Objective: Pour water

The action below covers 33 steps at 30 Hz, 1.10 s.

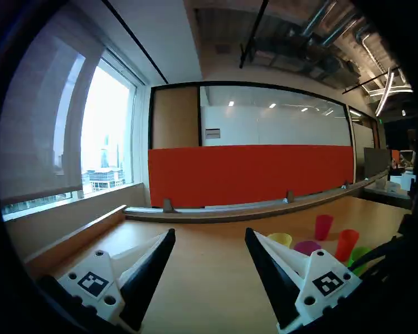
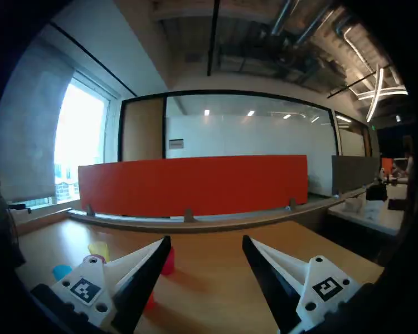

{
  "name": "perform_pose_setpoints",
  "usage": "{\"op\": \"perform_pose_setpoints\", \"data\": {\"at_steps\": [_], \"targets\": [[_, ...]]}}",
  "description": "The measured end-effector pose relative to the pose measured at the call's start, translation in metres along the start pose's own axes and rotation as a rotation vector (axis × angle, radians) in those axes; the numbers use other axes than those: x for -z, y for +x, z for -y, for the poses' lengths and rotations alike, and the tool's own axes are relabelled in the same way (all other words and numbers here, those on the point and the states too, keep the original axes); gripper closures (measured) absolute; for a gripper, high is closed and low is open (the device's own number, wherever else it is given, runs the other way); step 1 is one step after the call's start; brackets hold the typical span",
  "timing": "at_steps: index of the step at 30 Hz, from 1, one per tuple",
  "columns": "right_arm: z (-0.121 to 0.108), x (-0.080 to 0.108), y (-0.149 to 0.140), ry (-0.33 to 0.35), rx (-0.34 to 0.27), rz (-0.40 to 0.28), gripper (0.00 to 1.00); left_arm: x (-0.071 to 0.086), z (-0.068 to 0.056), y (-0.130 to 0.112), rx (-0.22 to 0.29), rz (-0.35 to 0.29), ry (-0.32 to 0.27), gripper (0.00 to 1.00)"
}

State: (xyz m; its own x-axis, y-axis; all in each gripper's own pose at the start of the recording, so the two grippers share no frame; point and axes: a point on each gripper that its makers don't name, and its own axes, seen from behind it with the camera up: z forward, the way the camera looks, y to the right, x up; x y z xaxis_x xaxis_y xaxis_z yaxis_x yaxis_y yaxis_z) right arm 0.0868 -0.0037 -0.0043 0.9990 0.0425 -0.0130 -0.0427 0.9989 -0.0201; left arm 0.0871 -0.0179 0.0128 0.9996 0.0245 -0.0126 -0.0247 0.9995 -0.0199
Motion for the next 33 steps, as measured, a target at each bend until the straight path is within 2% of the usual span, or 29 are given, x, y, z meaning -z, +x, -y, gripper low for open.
{"op": "perform_pose_setpoints", "data": {"at_steps": [8, 14, 21, 29, 33], "targets": [[-0.011, 0.003, 0.002, -0.032, 0.008, 0.008, 0.0, 0.003, 0.003, 0.004, 0.041, -0.041, 0.028, 0.07], [-0.014, 0.002, 0.004, -0.043, 0.028, 0.013, 0.01, 0.006, 0.002, -0.019, 0.072, -0.021, 0.035, 0.07], [-0.004, -0.001, 0.005, -0.036, 0.059, 0.011, 0.01, 0.009, 0.0, -0.046, 0.049, 0.003, 0.048, 0.07], [0.006, -0.005, 0.001, -0.021, 0.044, 0.022, 0.0, 0.012, -0.007, -0.059, 0.036, -0.004, 0.048, 0.08], [0.006, -0.007, -0.002, -0.02, 0.04, 0.024, 0.0, 0.013, -0.006, -0.063, 0.034, -0.008, 0.059, 0.07]]}}
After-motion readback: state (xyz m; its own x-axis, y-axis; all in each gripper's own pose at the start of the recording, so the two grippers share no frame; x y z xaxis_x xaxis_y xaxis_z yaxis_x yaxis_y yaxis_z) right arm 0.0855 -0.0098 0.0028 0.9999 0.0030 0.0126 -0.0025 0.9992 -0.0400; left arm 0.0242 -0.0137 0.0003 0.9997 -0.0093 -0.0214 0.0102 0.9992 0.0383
